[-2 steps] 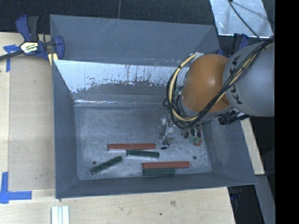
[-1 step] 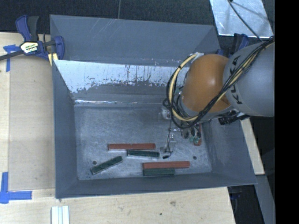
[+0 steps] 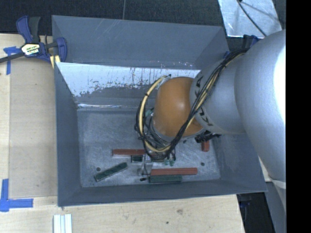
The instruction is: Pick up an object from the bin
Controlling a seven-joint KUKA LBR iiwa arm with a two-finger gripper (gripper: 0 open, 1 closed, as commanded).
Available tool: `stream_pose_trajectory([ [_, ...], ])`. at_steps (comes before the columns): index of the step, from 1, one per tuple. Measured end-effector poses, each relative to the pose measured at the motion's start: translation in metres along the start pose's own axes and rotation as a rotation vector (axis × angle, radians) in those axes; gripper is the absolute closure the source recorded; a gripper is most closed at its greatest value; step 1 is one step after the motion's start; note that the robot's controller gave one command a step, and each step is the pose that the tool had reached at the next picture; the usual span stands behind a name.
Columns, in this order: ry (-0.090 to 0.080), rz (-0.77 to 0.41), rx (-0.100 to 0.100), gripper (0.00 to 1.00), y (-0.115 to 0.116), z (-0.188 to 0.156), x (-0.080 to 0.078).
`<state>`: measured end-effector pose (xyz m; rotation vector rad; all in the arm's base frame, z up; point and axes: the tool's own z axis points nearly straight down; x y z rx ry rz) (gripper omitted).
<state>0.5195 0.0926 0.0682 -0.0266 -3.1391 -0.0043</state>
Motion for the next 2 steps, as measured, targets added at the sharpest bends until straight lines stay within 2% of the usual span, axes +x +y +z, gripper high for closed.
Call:
stream_pose_trajectory([
  [1, -0.004, 0.007, 0.002, 1.0, -0.005, -0.002, -0.002],
  [2, -0.013, 0.051, 0.001, 1.0, -0.006, -0.139, 0.002],
])
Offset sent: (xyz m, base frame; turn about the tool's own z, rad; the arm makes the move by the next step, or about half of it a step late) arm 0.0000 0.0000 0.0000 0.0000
